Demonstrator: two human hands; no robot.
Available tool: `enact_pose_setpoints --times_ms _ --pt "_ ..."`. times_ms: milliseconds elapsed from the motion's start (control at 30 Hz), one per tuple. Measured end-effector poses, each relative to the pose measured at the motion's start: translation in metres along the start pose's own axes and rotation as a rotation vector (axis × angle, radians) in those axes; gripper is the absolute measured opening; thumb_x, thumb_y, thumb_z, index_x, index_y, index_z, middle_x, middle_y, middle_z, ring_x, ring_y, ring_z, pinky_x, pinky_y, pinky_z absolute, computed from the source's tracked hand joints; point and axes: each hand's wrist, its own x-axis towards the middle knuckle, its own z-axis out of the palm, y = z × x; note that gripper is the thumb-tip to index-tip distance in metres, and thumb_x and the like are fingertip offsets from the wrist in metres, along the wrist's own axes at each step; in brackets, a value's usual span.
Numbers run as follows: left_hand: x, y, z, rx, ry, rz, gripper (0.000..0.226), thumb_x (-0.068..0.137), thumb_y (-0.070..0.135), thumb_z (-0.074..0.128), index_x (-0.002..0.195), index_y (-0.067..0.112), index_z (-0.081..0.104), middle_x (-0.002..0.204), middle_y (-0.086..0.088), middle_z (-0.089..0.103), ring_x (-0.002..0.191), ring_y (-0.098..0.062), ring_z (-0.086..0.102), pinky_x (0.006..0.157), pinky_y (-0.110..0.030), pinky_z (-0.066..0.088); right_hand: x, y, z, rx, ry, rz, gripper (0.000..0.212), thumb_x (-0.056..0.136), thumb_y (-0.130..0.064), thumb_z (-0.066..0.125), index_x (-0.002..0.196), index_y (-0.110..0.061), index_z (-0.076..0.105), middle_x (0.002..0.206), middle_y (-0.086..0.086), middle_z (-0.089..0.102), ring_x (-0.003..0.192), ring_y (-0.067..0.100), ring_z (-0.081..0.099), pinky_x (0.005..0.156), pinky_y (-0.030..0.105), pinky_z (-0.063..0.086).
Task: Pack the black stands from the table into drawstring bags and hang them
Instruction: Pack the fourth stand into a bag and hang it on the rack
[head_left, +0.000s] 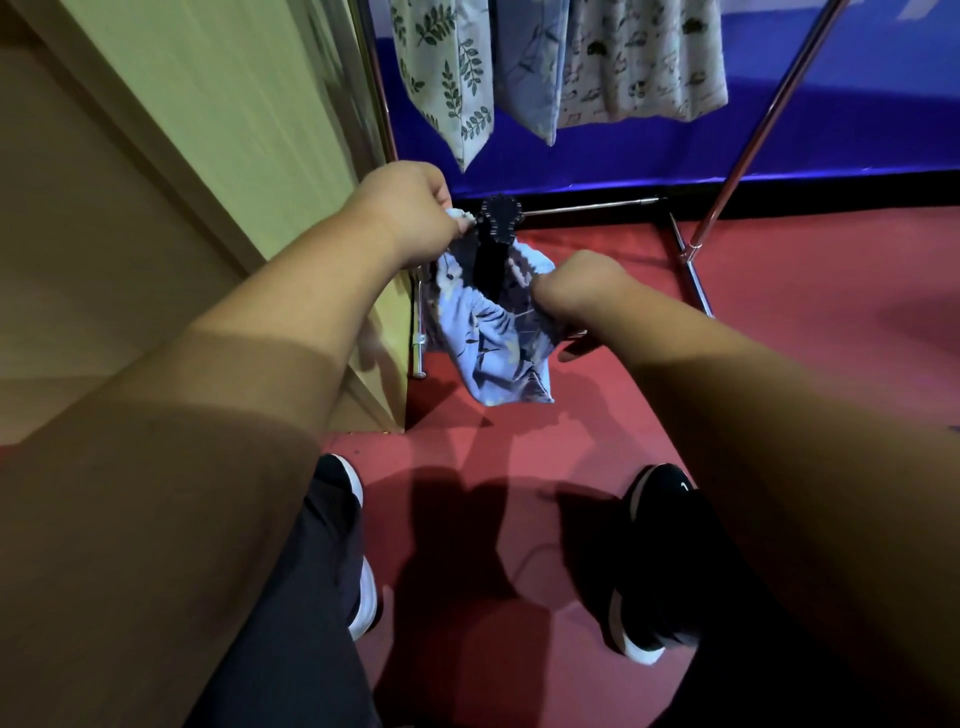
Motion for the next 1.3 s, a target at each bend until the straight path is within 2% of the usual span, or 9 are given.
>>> enact_pose_setpoints --times_ms 133,300,433,633,800,900,1000,1133,1300 --pt "-0.001 0.005 0.005 0.023 -0.047 0.028 0.026 0.097 0.041 0.074 0.092 0.018 0.062 0.094 -0.005 0.065 0.089 -0.025 0.058 0.074 -0.030 0.039 0.009 0.015 -0.001 -0.065 0.036 -0.023 0.019 0.097 -0.014 0.066 0.080 -0.016 0.060 0.089 0.011 0.071 0.081 0.031 0.078 0.074 0.047 0.068" --pt "-0.001 0.007 0.006 0.048 -0.036 0.053 0.024 0.097 0.038 0.073 0.093 0.017 0.063 0.095 -0.007 0.065 0.092 -0.027 0.058 0.075 -0.030 0.039 0.014 0.014 0.000 0.016 -0.076 0.009 0.003 0.098 0.003 0.066 0.096 0.001 0.067 0.067 0.020 0.073 0.043 0.025 0.070 0.040 0.031 0.057" --pt "0.001 -0.001 -0.002 0.036 -0.010 0.024 0.022 0.097 0.037 0.072 0.096 0.016 0.064 0.098 -0.007 0.065 0.093 -0.027 0.058 0.077 -0.030 0.041 0.013 0.013 0.002 0.014 -0.114 -0.090 0.013 0.097 0.010 0.059 0.106 0.004 0.066 0.088 0.032 0.075 0.067 0.035 0.076 0.066 0.049 0.067" --pt "0.005 -0.014 -0.009 -0.106 0.019 -0.019 0.018 0.099 0.033 0.071 0.099 0.016 0.064 0.094 -0.003 0.062 0.087 -0.023 0.054 0.071 -0.029 0.039 0.018 0.017 -0.008 -0.130 0.050 -0.205 0.013 0.091 -0.004 0.067 0.101 -0.009 0.074 0.081 0.006 0.066 0.064 0.020 0.057 0.057 0.025 0.046" --pt "0.007 -0.020 -0.011 -0.175 0.030 -0.022 0.019 0.099 0.037 0.069 0.098 0.019 0.064 0.089 -0.001 0.061 0.085 -0.022 0.055 0.073 -0.030 0.042 0.021 0.016 -0.001 0.509 -0.141 0.071 0.023 0.114 -0.011 0.040 0.123 -0.003 0.059 0.070 0.011 0.077 0.074 0.025 0.077 0.068 0.044 0.067" --pt "0.006 -0.022 -0.014 -0.202 0.031 -0.029 0.017 0.099 0.036 0.069 0.098 0.020 0.064 0.088 -0.001 0.061 0.081 -0.020 0.055 0.070 -0.030 0.042 0.020 0.006 0.003 0.467 -0.061 -0.065 0.016 0.104 0.002 0.046 0.097 -0.005 0.059 0.084 0.024 0.076 0.066 0.030 0.073 0.076 0.045 0.066" --pt "0.003 -0.024 -0.016 -0.282 0.007 -0.040 0.016 0.099 0.036 0.069 0.095 0.021 0.063 0.082 0.001 0.060 0.073 -0.018 0.052 0.067 -0.030 0.043 0.020 0.006 0.006 0.435 0.019 -0.102 0.007 0.077 0.000 0.059 0.076 -0.007 0.060 0.072 0.021 0.066 0.067 0.030 0.062 0.064 0.042 0.048" --pt "-0.005 -0.021 -0.012 -0.496 -0.062 -0.028 0.020 0.098 0.033 0.071 0.084 0.026 0.059 0.075 0.000 0.055 0.068 -0.018 0.048 0.064 -0.032 0.039 0.026 0.008 0.015 0.520 0.007 -0.120 0.019 0.101 -0.023 0.068 0.088 -0.018 0.054 0.081 0.011 0.069 0.057 0.023 0.067 0.055 0.032 0.057" --pt "-0.022 -0.015 -0.015 -0.722 -0.197 -0.025 0.021 0.098 0.028 0.073 0.082 0.025 0.061 0.069 -0.001 0.055 0.056 -0.013 0.046 0.055 -0.026 0.034 0.026 0.002 0.021 0.679 -0.064 0.004 0.008 0.111 -0.025 0.051 0.114 -0.020 0.056 0.102 0.014 0.075 0.070 0.030 0.078 0.057 0.045 0.066"
